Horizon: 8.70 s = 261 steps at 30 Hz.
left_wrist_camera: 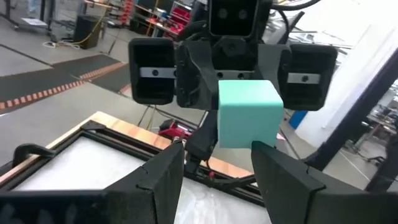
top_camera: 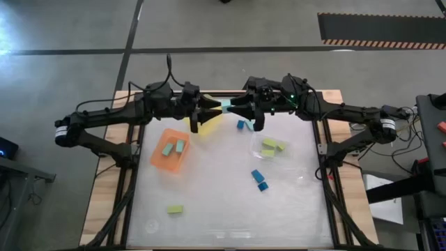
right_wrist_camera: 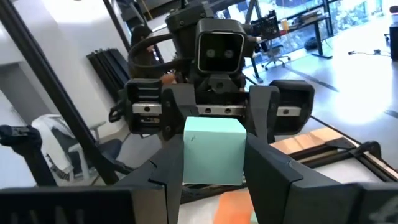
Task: Sort & place blocks by color
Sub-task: Put the light blue block into the orange bin, then put the blue block into the yellow bin
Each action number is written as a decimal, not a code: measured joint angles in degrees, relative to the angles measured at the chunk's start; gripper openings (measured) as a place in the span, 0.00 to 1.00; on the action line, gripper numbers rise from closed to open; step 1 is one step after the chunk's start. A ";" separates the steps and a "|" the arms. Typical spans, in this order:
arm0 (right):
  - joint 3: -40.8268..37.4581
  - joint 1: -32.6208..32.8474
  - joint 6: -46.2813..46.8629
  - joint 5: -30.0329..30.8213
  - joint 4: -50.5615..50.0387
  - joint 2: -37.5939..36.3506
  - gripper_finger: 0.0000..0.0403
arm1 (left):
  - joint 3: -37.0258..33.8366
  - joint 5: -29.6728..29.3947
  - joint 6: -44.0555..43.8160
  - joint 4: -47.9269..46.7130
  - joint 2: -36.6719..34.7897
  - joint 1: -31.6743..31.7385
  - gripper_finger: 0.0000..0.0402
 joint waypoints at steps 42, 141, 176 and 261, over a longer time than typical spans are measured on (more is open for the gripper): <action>-0.07 0.70 0.83 0.64 2.83 1.14 0.32 | -0.07 0.24 -2.67 13.82 3.77 -0.07 0.49; 0.02 -2.47 6.40 1.19 -16.65 -0.66 0.54 | -13.42 -5.62 -14.42 -71.05 11.62 3.03 0.47; 0.02 16.65 47.32 4.47 -51.17 2.62 0.53 | -8.46 -5.77 3.13 -27.30 -14.77 1.85 0.53; 6.36 16.89 30.38 13.65 -51.46 4.97 0.29 | -8.07 -1.54 0.21 -8.80 -14.31 1.83 0.52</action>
